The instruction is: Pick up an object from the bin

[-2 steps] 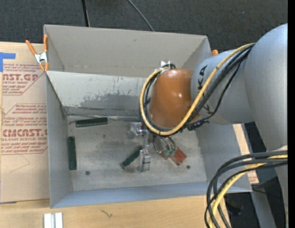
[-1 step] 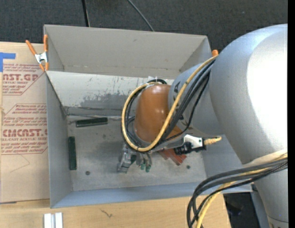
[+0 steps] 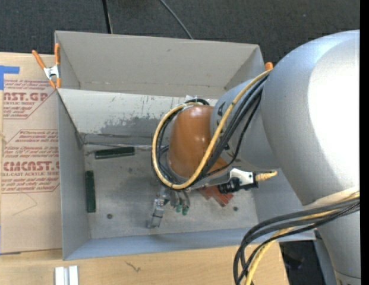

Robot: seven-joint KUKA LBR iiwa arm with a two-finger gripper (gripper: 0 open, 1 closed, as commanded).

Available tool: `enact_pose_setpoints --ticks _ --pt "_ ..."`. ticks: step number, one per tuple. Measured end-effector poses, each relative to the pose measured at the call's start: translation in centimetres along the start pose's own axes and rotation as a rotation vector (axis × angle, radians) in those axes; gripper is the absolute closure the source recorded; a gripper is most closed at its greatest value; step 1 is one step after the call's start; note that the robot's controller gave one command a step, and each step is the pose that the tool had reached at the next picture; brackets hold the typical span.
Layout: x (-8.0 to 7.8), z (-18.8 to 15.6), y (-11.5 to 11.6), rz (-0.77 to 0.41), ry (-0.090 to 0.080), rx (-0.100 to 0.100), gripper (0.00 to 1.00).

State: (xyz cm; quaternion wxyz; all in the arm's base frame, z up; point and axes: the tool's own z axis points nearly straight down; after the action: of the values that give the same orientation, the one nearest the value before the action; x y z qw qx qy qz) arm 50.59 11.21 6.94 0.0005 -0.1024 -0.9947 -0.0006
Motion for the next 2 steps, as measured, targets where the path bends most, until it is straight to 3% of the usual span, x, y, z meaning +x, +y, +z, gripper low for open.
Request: enact_pose_setpoints --ticks 1,2 --pt "0.0 0.0 0.0 0.0 0.0 0.0 0.0" --pt "0.2 -1.1 -1.7 -0.022 0.006 -0.001 0.0"
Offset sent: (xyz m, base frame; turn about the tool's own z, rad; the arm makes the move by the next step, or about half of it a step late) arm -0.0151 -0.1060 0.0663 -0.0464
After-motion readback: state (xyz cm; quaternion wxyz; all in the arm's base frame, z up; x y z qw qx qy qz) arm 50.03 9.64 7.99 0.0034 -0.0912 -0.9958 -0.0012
